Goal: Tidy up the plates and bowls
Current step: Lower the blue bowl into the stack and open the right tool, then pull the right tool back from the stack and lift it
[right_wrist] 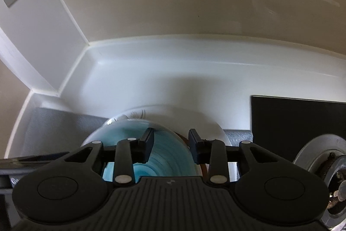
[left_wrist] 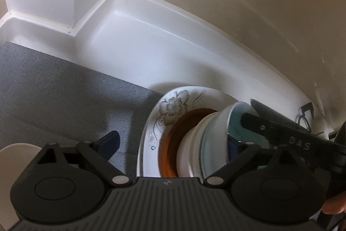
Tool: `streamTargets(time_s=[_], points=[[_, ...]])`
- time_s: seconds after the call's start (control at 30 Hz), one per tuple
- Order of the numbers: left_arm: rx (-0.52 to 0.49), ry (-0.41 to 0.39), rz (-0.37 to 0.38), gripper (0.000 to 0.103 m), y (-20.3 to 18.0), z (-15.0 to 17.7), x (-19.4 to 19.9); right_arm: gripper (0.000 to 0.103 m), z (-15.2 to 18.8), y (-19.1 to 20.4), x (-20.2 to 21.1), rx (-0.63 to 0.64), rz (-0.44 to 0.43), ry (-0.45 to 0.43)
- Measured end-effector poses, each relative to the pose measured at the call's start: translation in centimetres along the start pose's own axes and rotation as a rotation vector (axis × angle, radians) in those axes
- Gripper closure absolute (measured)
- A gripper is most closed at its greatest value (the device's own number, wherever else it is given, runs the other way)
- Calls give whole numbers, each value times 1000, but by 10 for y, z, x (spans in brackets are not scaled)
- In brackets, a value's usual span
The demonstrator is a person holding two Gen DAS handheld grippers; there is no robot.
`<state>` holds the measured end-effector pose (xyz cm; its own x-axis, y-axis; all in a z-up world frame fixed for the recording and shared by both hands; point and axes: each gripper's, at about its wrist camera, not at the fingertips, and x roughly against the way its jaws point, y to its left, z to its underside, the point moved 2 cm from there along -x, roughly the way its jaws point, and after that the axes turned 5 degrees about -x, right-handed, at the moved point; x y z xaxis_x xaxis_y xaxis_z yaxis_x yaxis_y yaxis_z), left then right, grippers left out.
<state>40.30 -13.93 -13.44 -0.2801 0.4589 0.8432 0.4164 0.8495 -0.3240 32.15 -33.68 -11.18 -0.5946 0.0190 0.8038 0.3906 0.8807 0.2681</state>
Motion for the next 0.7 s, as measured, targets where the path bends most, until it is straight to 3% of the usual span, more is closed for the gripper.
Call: streamTargets(time_s=[0.33, 0.5, 0.7], points=[[21, 31, -3, 4, 4, 4, -8, 66, 6, -9, 14, -45, -19, -37], [-2, -14, 13, 3, -4, 3, 14, 65, 12, -22, 22, -115, -58, -64], [-119, -87, 28, 0, -26, 10, 53, 49, 28, -32, 59, -171, -139, -127]])
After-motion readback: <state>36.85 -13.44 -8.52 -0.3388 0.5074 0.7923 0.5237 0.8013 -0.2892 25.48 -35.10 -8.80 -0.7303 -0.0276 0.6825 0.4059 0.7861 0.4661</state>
